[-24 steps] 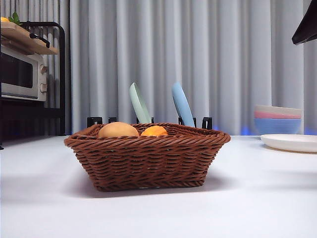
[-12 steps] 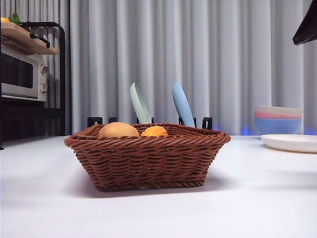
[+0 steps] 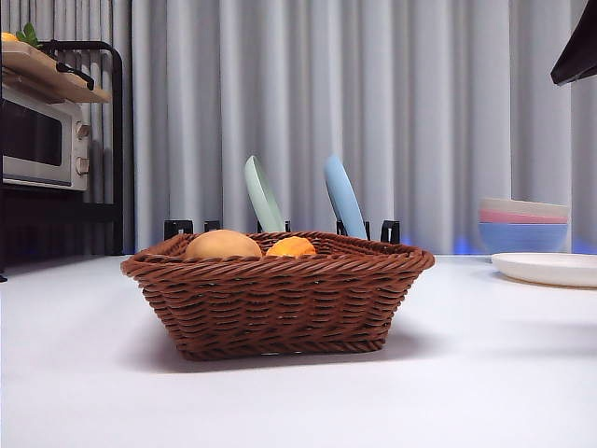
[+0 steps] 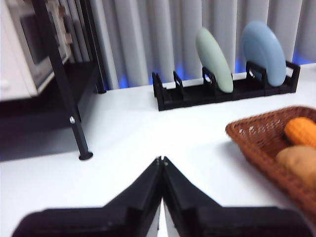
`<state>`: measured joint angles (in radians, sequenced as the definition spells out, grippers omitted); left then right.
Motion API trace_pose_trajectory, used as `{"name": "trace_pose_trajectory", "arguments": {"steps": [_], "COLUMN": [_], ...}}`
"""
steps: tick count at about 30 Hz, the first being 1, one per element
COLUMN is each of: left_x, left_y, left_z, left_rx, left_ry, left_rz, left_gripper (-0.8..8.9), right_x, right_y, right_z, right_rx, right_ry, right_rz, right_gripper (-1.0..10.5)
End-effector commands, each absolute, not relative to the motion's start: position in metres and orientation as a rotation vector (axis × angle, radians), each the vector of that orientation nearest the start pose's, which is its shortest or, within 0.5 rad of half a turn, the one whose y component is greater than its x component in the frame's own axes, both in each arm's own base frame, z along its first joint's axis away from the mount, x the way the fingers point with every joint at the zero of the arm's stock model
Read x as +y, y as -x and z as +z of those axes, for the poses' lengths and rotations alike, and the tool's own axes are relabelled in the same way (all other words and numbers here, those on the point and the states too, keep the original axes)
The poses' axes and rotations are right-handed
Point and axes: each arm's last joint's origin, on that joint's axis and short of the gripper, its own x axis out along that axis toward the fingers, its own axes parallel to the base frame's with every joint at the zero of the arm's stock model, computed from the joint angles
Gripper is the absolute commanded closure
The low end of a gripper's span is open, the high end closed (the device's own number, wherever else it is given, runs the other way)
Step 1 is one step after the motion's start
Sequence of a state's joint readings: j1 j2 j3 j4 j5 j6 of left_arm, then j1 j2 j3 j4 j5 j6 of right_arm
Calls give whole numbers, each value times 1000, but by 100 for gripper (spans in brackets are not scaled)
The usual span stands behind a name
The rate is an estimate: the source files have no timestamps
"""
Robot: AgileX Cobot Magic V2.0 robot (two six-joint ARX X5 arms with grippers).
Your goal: Pick up the basket,pick up the corn from the table,pick up the potato from the table,pick up the cucumber from the table,put all items into the basket
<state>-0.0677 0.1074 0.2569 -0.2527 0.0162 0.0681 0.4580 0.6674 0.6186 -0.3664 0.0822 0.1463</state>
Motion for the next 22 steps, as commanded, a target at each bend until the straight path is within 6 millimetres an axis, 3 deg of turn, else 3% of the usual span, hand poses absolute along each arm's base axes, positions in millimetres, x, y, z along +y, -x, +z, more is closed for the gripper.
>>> {"name": "trace_pose_trajectory", "arguments": {"steps": [1,11,22], "left_x": [-4,-3,-3], "left_y": [-90,-95,-96], "left_z": [197,152,147], "left_rx": [94,162,183], "left_ry": [-80,-64,-48], "left_rz": [-71,-59,-52], "left_gripper": [817,817,817], "right_x": [64,64,63], "right_y": [-135,-135,-134], "right_z": [275,275,275], "right_rx": [428,429,432], "right_ry": [-42,-41,-41], "right_rz": [335,335,334], "right_gripper": [945,945,945]}}
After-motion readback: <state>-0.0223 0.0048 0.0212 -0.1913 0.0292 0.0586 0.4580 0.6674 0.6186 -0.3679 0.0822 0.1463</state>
